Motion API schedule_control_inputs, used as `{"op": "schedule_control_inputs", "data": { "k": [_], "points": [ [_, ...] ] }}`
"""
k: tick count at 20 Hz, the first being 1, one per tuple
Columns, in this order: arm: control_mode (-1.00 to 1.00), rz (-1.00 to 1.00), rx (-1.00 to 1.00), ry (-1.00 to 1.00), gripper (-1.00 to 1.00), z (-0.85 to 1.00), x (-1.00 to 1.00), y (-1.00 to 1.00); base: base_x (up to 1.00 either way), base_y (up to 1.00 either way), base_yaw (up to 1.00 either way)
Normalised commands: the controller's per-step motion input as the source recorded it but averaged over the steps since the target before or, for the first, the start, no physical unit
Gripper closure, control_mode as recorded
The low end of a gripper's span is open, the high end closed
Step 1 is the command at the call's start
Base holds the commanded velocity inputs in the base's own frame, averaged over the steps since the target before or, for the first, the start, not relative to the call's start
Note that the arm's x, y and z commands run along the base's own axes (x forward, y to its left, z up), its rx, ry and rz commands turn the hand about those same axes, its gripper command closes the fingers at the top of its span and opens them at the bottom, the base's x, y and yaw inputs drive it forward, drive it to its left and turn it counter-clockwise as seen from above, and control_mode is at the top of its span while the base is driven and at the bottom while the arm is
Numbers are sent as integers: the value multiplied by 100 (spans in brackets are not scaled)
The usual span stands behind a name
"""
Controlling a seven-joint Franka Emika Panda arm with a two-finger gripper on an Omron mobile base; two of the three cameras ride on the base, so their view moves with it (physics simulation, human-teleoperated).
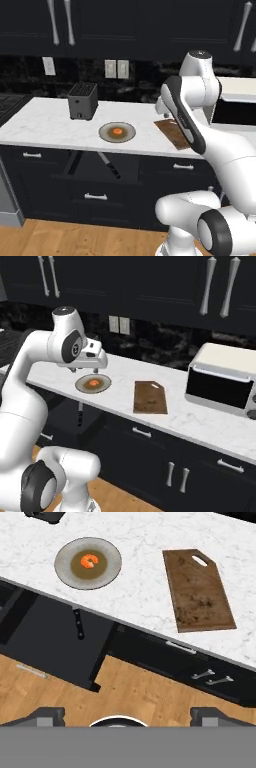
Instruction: Pick up the knife from the drawer and place it on the cutting board. Then place the meat from the plate to the cutting board.
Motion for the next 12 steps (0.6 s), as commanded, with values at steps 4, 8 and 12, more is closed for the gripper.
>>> {"op": "schedule_control_inputs", "data": {
  "k": [4, 8, 12],
  "points": [
    [100, 0, 0, 0, -100, 0, 0, 0, 17, -30, 25],
    [100, 0, 0, 0, -100, 0, 0, 0, 36, -22, 20],
    [100, 0, 0, 0, -100, 0, 0, 0, 50, -34, 17]
  ]
}}
